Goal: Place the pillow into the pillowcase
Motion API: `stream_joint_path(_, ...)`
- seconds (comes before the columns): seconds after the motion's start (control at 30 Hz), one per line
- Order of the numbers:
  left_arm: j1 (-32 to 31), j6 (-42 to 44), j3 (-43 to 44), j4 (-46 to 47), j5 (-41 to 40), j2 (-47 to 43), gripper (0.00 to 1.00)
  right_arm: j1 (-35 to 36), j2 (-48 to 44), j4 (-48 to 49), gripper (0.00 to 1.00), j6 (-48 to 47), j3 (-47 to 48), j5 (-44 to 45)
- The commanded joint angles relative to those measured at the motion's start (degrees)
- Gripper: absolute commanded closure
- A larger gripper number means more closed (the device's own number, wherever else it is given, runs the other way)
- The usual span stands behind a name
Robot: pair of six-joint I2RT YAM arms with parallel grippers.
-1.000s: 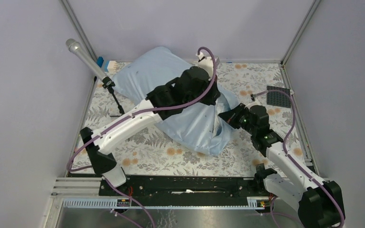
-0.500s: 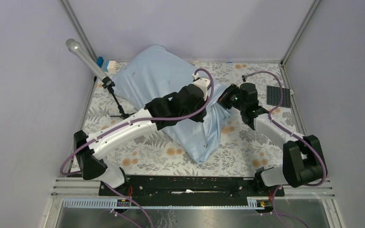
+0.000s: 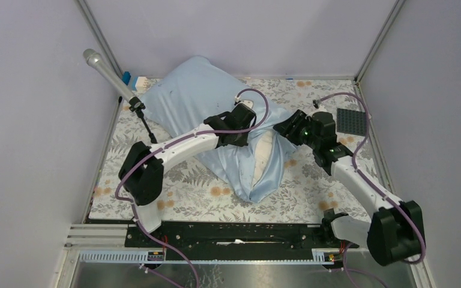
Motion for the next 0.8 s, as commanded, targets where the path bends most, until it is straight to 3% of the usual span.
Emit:
stream_joint_path(0.0, 0.6, -0.7, 2.7, 2.6, 1.7, 2.8, 1.00, -0.1, -6.3, -11.2, 0.47, -6.8, -1.8, 3.0)
stream_joint_path(0.17, 0.7, -1.2, 2.0, 3.6, 2.6, 2.8, 1.00, 1.6, -12.2, -20.2, 0.48, -9.0, -2.9, 3.8)
stream_joint_path(0.27, 0.7, -1.2, 2.0, 3.9, 3.2, 2.8, 1.00, 5.1, -15.2, -20.9, 0.49, -7.2, -5.9, 4.2)
stream_joint_path(0.47, 0.7, -1.2, 1.6, 4.5, 3.8, 2.7, 1.00, 17.7, -12.1, -15.5, 0.51, -0.5, -11.1, 10.5)
stream_joint_path(0.77, 0.7, -1.4, 1.6, 5.2, 4.8, 2.9, 1.00, 19.1, -7.1, -9.7, 0.59, 1.4, -14.8, 16.7)
